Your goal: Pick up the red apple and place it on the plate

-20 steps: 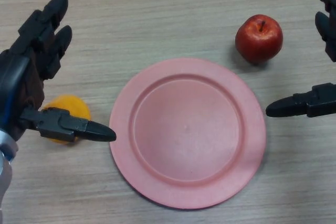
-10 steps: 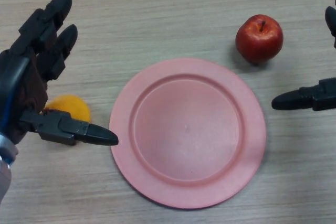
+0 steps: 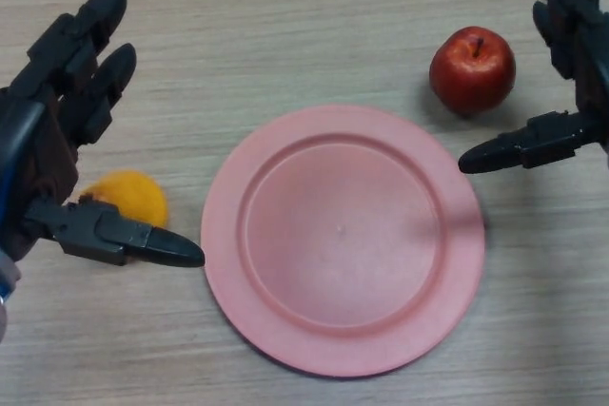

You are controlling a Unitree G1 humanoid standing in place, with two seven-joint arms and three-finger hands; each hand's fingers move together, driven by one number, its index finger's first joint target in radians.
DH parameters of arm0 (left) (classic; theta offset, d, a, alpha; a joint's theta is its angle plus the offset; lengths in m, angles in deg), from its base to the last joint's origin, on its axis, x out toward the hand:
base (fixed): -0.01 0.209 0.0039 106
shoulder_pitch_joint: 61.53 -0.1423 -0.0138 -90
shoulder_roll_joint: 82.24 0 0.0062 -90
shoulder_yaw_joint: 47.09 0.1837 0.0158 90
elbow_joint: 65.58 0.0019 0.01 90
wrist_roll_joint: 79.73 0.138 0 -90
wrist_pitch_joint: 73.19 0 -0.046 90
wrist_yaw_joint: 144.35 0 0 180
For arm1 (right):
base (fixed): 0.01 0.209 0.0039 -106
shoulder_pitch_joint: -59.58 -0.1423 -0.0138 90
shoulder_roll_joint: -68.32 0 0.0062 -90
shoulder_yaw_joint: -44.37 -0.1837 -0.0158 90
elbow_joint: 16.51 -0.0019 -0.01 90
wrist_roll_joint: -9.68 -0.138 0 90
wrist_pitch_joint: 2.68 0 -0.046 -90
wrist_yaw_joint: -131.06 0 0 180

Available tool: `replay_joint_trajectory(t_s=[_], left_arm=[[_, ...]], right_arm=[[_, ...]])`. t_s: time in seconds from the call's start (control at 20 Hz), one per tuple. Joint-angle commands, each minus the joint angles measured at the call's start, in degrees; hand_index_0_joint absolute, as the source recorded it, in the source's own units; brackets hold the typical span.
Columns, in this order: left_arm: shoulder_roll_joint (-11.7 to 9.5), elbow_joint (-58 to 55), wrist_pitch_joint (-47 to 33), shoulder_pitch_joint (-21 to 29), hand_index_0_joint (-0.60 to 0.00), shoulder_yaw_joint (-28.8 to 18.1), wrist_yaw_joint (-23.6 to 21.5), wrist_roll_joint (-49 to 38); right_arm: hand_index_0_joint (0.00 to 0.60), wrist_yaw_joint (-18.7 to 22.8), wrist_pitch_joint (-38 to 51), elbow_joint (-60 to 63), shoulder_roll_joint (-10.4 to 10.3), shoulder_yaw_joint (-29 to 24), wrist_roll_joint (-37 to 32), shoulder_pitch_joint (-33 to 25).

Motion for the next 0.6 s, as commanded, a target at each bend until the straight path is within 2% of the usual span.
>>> replay_joint_trajectory(t_s=[0.05, 0.15, 0.35, 0.4, 0.45, 0.5, 0.55, 0.6], left_arm=[[-1.45, -1.66, -8.03, 1.32, 0.0, -3.07, 0.8, -0.32], [-1.78, -0.65, -8.64, 0.65, 0.0, -4.5, 1.4, -1.63], [-2.6, 1.46, -9.85, -0.46, 0.0, -6.65, 2.64, -3.54], [-2.43, 2.27, -11.3, -0.98, 0.0, -6.87, 3.26, -3.52], [-2.4, 2.36, -11.53, -1.1, 0.0, -6.94, 3.36, -3.54], [-2.35, 2.67, -12.12, -1.5, 0.0, -7.22, 3.67, -3.61], [-2.33, 2.92, -12.49, -1.87, 0.0, -7.5, 3.92, -3.69], [-2.48, 3.56, -13.34, -2.68, 0.0, -8.51, 4.63, -3.86]], right_arm=[[0.0, 1.94, 12.21, 2.78, 1.72, -2.24, 3.07, -6.12], [0.0, 2.03, 17.4, 11.75, 1.89, -0.8, 6.96, -8.92], [0.0, 3.32, 21.76, 27.88, -0.5, -0.04, 8.99, -15.24], [0.05, 3.62, 22.06, 30.98, -1.17, 0.08, 8.82, -16.81], [0.149, 3.62, 21.96, 31.42, -1.3, 0.05, 8.67, -17.09], [0.299, 3.38, 20.41, 32.37, -1.9, -0.29, 7.53, -17.94], [0.399, 3.21, 18.77, 33.1, -2.46, -0.65, 6.36, -18.72], [0.544, 3.35, 14.89, 34.79, -3.47, -1.0, 3.55, -20.53]])
